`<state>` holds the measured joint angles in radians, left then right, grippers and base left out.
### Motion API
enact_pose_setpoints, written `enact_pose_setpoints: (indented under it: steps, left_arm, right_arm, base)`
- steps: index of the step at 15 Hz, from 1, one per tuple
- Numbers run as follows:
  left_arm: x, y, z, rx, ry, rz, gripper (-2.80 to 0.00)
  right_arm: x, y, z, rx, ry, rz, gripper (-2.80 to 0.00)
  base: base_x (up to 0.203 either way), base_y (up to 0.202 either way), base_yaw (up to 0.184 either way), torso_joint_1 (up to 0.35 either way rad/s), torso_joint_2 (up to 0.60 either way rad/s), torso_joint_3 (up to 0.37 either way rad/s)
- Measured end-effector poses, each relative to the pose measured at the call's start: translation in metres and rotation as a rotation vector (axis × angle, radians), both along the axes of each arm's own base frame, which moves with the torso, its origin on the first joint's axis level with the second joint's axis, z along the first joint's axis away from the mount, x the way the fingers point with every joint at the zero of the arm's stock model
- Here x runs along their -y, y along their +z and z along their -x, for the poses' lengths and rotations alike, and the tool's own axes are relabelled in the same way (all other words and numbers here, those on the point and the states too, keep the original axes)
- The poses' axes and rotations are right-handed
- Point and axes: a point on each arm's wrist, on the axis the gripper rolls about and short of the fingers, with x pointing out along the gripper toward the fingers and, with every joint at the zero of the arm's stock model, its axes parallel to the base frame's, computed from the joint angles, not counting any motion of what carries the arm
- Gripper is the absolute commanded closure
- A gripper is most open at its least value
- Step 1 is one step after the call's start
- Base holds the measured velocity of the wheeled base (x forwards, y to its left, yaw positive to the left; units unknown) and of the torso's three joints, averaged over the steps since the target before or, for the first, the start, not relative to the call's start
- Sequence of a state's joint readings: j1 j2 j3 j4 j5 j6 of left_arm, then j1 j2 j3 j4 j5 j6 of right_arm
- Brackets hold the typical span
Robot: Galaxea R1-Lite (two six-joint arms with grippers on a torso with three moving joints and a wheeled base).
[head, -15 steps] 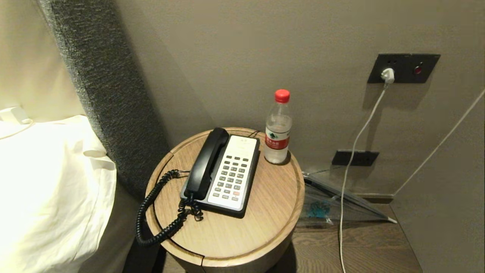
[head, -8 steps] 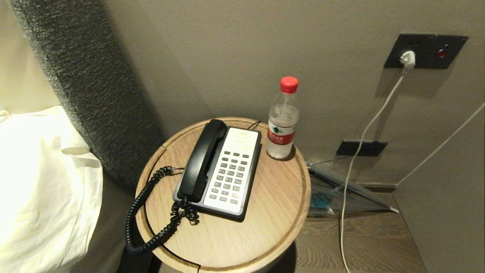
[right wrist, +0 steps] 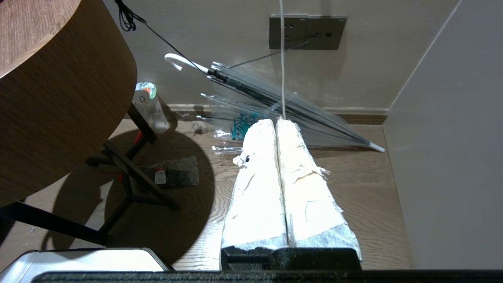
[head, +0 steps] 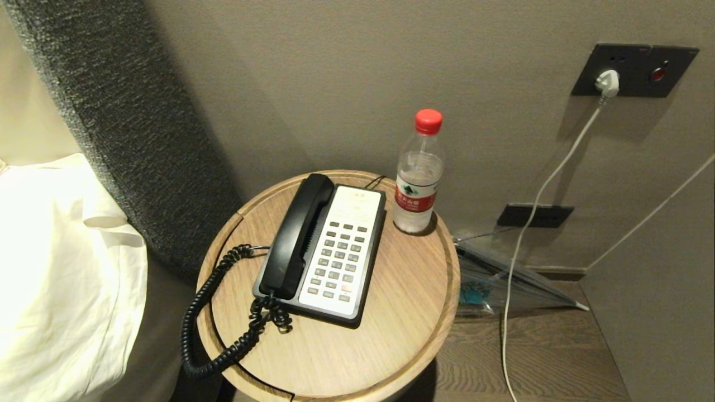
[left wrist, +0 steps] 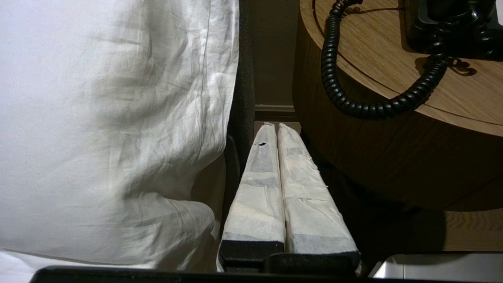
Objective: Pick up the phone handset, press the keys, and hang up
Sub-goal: Pick up the desk phone handset
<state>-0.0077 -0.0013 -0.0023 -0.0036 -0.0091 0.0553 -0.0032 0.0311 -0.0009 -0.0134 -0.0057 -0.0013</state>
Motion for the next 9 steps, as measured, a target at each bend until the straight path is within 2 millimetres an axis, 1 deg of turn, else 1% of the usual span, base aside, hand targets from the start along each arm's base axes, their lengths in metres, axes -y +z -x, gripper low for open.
enact_pose_setpoints:
  steps: [7, 9]
  left_arm:
    - [0.000, 0.000, 0.001, -0.015, -0.001, -0.005, 0.00]
    - [0.000, 0.009, 0.004, -0.001, -0.018, -0.004, 0.00]
  right_arm:
    - [0.000, 0.000, 0.000, 0.000, 0.000, 0.000, 0.00]
    - [0.000, 0.000, 0.000, 0.000, 0.000, 0.000, 0.00]
  base:
    - [0.000, 0.000, 0.000, 0.000, 0.00, 0.000]
    - [0.000, 0.000, 0.000, 0.000, 0.00, 0.000]
